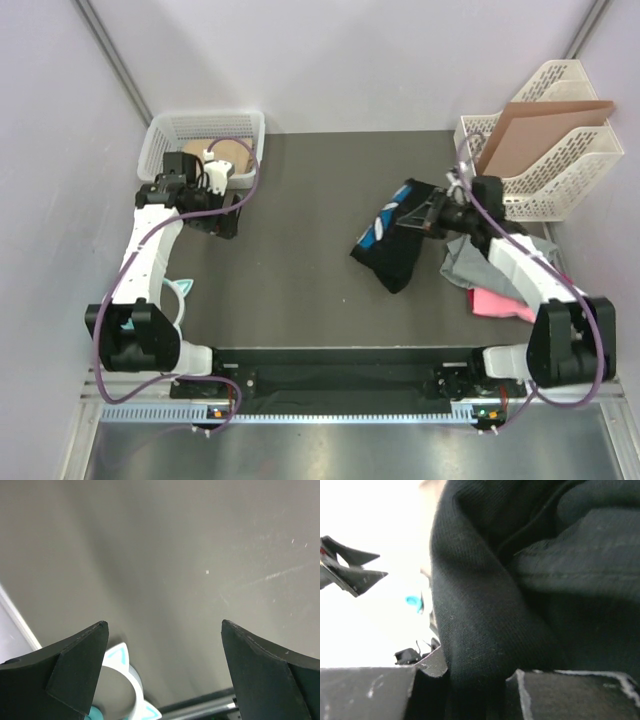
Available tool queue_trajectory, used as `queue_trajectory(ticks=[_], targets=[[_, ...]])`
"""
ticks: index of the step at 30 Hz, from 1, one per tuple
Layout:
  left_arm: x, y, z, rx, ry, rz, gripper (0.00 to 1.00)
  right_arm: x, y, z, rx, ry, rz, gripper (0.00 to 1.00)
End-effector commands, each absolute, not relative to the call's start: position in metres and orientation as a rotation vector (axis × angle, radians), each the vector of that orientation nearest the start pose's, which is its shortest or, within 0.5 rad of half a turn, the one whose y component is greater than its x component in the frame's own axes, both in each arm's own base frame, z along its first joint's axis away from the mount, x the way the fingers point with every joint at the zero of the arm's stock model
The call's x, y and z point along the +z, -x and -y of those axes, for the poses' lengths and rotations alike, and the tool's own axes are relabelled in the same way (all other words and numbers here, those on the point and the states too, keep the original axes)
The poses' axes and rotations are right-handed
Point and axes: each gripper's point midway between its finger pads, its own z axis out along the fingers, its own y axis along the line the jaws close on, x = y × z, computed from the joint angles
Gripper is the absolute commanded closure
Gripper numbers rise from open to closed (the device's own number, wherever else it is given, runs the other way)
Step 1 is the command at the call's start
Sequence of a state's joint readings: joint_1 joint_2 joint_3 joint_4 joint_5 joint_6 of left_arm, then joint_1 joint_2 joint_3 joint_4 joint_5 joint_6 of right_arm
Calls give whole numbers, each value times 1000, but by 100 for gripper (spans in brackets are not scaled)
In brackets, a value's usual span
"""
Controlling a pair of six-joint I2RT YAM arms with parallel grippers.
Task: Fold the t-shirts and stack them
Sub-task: Put the neatly folded tshirt into the corner of the board with the right arm
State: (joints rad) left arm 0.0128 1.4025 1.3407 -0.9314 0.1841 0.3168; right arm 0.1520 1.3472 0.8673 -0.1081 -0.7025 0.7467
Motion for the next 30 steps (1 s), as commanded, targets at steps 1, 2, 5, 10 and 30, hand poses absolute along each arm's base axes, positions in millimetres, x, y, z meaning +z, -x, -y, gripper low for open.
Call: queue_trajectory(ticks=[1,2,5,10,30], targets=[[180,-318,12,-114,-453,-2544,1,197,-307,-131,1192,-282,-2208,100],[180,-318,13,-115,-451,-2544,1,197,-306,-112,1167,-357,-2203,100],[181,-321,13,-121,-451,-2547,1,206,-305,-82,1080,-456,-2147,100],[181,-321,14,-126,-458,-2557,1,210,-300,-43,1013,-664,-2061,100],[173,-312,8,-93,-521,-2605,1,219,-282,94,487,-1187,-1807,100]])
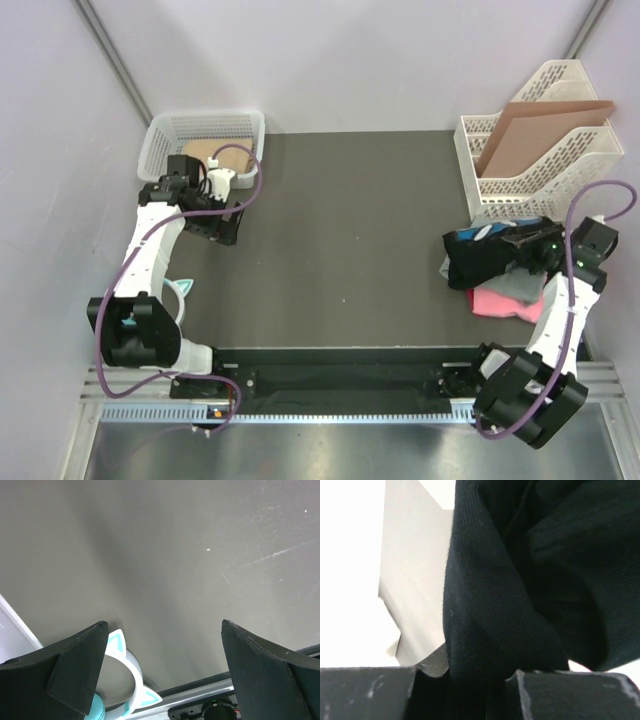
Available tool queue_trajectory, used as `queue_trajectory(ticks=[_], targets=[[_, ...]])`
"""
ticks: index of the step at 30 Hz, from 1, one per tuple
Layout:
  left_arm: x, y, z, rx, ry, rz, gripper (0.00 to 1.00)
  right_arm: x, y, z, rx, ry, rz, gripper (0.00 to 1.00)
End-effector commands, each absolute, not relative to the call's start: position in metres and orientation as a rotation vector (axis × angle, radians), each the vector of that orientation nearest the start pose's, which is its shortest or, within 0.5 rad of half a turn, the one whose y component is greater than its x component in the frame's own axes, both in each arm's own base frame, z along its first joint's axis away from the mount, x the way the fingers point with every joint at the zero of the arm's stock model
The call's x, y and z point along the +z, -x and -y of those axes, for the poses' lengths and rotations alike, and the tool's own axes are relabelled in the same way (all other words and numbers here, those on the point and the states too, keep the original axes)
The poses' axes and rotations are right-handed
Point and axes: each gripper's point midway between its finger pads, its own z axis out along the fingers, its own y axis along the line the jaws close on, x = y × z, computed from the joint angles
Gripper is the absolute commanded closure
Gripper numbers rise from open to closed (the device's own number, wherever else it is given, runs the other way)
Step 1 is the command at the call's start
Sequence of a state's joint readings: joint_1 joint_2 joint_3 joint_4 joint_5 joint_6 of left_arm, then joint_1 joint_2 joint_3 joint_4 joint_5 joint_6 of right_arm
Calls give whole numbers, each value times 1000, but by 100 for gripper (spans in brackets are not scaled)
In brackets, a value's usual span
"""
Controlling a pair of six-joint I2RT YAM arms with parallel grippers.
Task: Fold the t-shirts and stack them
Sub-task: Put the neatly folded tshirt into the corner of the board with the right arm
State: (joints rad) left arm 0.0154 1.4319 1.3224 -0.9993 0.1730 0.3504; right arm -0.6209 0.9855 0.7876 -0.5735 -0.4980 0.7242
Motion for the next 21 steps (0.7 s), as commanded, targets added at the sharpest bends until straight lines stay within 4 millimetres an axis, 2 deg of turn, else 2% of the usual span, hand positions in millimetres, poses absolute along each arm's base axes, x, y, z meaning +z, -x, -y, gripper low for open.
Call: queue_trajectory(ticks=[1,4,7,11,13,14,15,18,20,21], targets=[[175,-313,7,-89,-522,-2597,1,224,-281,106,419,-1206,-1776,100],[178,-314,7,-83,-525,-2596,1,226,-277,121,347,-1243,-1744,100],[176,-312,6,-79,-525,-2605,1,212,-275,129,330,-1294,-1742,100],[172,-310,8,-102,-523,-2612,1,174,-263,131,286,-1397,-1771,100],[173,-310,10,-109,-522,-2607,1,151,-256,127,278,-1446,-1820,89],[174,-310,10,-109,-520,-2606,1,142,-251,123,275,-1467,-1853,80],[174,-310,10,-110,-518,-2606,1,134,-246,121,270,-1489,-1878,55],[174,-310,9,-102,-521,-2604,1,118,-233,116,242,-1563,-1940,26],[173,-309,8,-101,-525,-2609,1,116,-221,111,219,-1606,-1973,21],[172,-308,8,-100,-525,-2612,1,125,-220,113,204,-1602,-1964,18]])
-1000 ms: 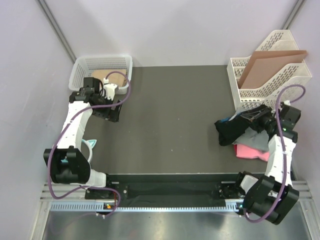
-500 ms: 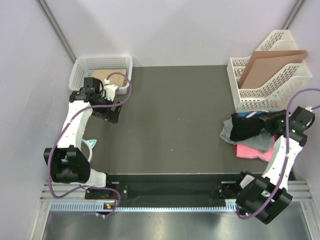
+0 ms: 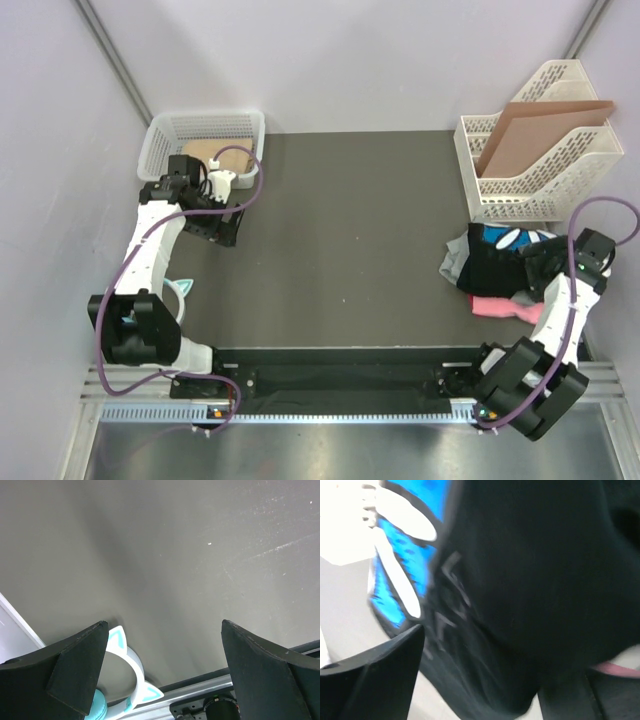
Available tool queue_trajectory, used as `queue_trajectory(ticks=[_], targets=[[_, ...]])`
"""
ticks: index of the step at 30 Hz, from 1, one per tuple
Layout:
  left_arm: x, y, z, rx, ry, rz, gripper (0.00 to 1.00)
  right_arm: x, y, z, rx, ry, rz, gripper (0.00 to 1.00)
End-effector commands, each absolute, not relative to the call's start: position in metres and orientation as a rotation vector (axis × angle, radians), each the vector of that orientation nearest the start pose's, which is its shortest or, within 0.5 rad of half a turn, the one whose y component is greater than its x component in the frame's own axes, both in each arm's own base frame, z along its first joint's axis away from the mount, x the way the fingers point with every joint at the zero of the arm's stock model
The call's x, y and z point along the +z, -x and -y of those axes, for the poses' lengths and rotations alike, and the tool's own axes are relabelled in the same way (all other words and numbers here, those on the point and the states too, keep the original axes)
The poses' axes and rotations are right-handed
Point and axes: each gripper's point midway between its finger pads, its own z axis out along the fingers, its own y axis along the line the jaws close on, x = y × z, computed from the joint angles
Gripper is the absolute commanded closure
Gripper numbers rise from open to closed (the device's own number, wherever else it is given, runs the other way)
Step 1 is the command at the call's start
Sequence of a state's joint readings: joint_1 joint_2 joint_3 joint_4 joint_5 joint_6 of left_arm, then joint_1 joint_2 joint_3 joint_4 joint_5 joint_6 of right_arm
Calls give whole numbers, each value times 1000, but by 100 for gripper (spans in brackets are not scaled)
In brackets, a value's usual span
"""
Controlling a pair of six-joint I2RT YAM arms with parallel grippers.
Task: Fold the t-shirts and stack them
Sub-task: Put the neatly folded tshirt into the corner of the board with the right arm
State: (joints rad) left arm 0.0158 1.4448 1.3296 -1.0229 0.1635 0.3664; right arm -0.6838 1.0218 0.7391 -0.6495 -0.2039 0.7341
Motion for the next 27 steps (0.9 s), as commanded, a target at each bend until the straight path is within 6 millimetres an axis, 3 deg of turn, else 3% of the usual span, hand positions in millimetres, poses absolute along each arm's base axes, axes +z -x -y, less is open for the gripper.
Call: queue_trajectory(ticks=[1,11,14,17,20,24,27], targets=[[172,-308,7,-95,-524,-2613,1,135,-216,112,188,-1590,-1948,17],[172,-305,4,-69,-542,-2616,1,219,-202,41,299,-1305,-2029,13],[173,-306,4,-71,-540,-2613,1,240,-218,44,332,-1257,-1965,14],[175,-305,5,-74,-534,-2620,1,246,-238,47,381,-1247,-1944,14],[174,-304,4,-62,-534,-2615,1,236,-259,66,347,-1279,-1894,14],[172,-303,3,-61,-527,-2623,1,175,-273,95,242,-1421,-1982,13],[172,-301,3,-62,-521,-2624,1,124,-267,114,196,-1530,-2008,14]])
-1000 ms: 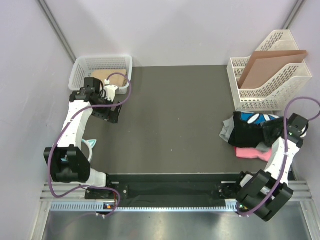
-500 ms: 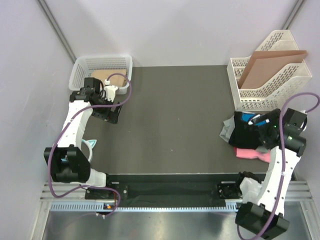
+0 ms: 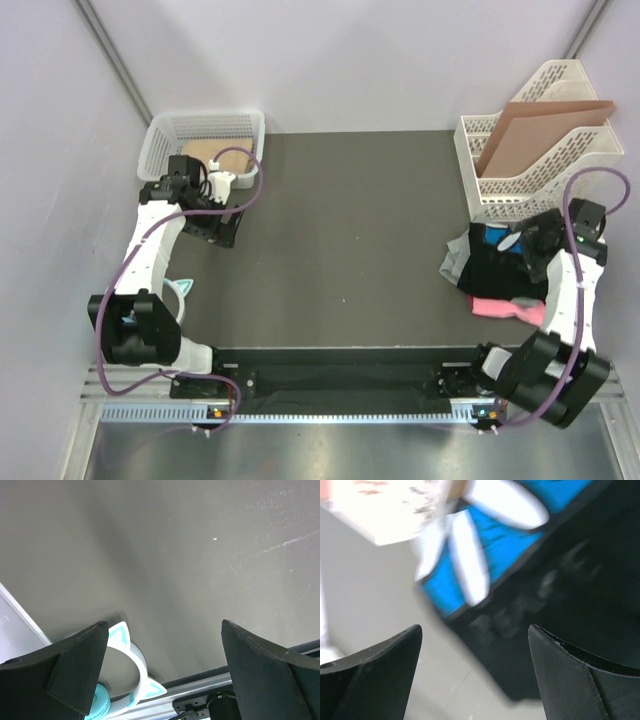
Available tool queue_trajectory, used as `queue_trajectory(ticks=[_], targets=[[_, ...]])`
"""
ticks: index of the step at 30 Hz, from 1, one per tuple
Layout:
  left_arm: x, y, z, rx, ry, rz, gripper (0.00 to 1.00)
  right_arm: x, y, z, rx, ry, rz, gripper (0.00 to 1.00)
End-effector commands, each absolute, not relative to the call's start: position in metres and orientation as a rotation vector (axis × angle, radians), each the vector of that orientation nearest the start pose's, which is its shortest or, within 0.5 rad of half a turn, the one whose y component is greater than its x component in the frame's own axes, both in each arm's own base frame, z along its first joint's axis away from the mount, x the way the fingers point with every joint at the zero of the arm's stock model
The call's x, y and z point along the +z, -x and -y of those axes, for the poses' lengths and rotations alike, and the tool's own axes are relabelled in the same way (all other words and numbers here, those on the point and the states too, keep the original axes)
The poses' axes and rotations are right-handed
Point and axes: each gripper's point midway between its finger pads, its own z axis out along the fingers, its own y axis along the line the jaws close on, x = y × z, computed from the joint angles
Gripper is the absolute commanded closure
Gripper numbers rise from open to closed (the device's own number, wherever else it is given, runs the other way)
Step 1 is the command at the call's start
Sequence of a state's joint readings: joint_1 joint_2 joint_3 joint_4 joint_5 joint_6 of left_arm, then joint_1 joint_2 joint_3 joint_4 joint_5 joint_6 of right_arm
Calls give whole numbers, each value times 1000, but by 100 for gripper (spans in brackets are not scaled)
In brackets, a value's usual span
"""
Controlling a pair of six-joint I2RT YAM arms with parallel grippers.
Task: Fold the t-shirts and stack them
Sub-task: Put the neatly folded tshirt into the corner of the board with the right arm
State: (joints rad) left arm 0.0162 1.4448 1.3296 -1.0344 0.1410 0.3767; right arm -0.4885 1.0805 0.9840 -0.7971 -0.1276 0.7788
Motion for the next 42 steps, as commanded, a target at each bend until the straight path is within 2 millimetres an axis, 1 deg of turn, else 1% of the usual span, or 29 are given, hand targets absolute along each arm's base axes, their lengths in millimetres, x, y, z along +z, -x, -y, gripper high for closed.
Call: queue_trajectory(ticks=[1,3,6,9,10,11,14,15,16,17,18,20,21,22,24,25,26,27,28,29,30,31,33,34,36,37,38,40,42], targets=[[173,-302,3,-61,-519,-2620,1,112,-265,120,180,-1539,-2015,14],[173,-302,3,-55,-518,-2618,1,77,-249,125,130,-1622,-2078,14],[173,-304,3,-57,-512,-2616,1,46,-235,125,64,-1655,-2136,13],[174,-304,5,-68,-503,-2617,1,33,-231,121,73,-1666,-2167,13],[175,-304,4,-68,-499,-2617,1,36,-233,120,90,-1658,-2166,13],[175,-304,4,-66,-499,-2616,1,41,-237,119,112,-1640,-2158,13],[175,-302,3,-56,-499,-2613,1,85,-264,111,276,-1499,-2063,13],[175,-301,3,-55,-496,-2614,1,113,-277,97,404,-1416,-2010,13],[177,-301,2,-53,-492,-2609,1,138,-292,91,469,-1328,-1966,13],[177,-301,3,-53,-494,-2607,1,168,-301,74,585,-1210,-1921,13],[178,-301,3,-53,-487,-2605,1,192,-313,67,638,-1137,-1859,12],[179,-301,3,-54,-479,-2602,1,241,-328,32,741,-911,-1814,8],[181,-301,3,-48,-473,-2592,1,257,-334,21,752,-834,-1804,6],[180,-301,1,-35,-468,-2588,1,285,-341,-6,787,-699,-1805,3],[178,-299,0,-24,-467,-2579,1,293,-351,-35,811,-559,-1866,1],[179,-299,0,-19,-463,-2574,1,313,-354,-64,848,-436,-1877,0],[178,-300,-1,-17,-457,-2571,1,307,-364,-76,843,-408,-1925,0],[178,-298,0,-21,-449,-2569,1,306,-365,-89,833,-342,-1960,0],[176,-297,-1,-19,-445,-2573,1,319,-363,-124,874,-225,-1964,0],[176,-298,-1,-17,-436,-2569,1,312,-369,-135,863,-202,-1991,0],[175,-296,-2,-15,-427,-2569,1,315,-369,-147,867,-153,-1992,0],[175,-296,-2,-14,-421,-2564,1,320,-365,-172,903,-76,-1985,0],[175,-296,-3,-11,-401,-2551,1,315,-367,-189,899,-25,-1997,0],[175,-296,-3,-12,-396,-2548,1,317,-362,-205,919,25,-1996,0],[172,-296,-4,-11,-379,-2538,1,306,-364,-217,904,59,-2040,0],[171,-297,-5,-8,-371,-2535,1,310,-361,-228,915,91,-2041,0],[170,-297,-5,-9,-367,-2533,1,301,-364,-235,903,107,-2075,0],[167,-301,-5,-20,-342,-2523,1,306,-358,-249,912,184,-2083,0],[163,-302,-7,-18,-317,-2520,1,308,-357,-257,901,218,-2073,0]])
